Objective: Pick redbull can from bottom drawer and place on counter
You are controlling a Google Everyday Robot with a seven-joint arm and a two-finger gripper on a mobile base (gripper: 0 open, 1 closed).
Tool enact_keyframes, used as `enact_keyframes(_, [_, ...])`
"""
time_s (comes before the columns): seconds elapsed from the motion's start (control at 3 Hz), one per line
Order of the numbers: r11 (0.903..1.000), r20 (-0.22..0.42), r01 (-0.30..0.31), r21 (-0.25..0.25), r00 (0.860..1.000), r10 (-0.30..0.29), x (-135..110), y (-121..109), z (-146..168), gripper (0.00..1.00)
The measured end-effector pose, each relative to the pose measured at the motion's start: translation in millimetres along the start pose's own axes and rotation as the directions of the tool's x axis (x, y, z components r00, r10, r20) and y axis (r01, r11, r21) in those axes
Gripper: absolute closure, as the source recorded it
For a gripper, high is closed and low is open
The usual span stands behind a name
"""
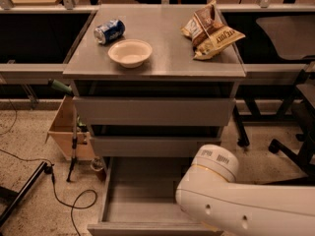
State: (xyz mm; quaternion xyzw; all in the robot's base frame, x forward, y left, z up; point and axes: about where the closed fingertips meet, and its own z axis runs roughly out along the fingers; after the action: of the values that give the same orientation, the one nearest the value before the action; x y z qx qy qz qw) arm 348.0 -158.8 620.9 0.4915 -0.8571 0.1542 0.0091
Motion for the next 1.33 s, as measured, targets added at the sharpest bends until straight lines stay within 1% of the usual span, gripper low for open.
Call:
enact_keyframes(0.33, [0.9984, 0.022, 0.032, 0.046, 0.999, -0.033, 13, -7, -23, 1.00])
enact_keyframes(0.67, [0.9984, 0.024, 0.032, 0.046, 0.999, -0.033, 13, -7, -23, 1.00])
enact_keyframes(1.0, [0.9981, 0.060, 0.009, 0.062, 0.998, -0.012, 4, -38, -46, 1.00])
enact_keyframes(1.33, [0.9960, 0.046, -0.001, 0.089, 0.999, -0.003, 5, -101, -76, 1.00])
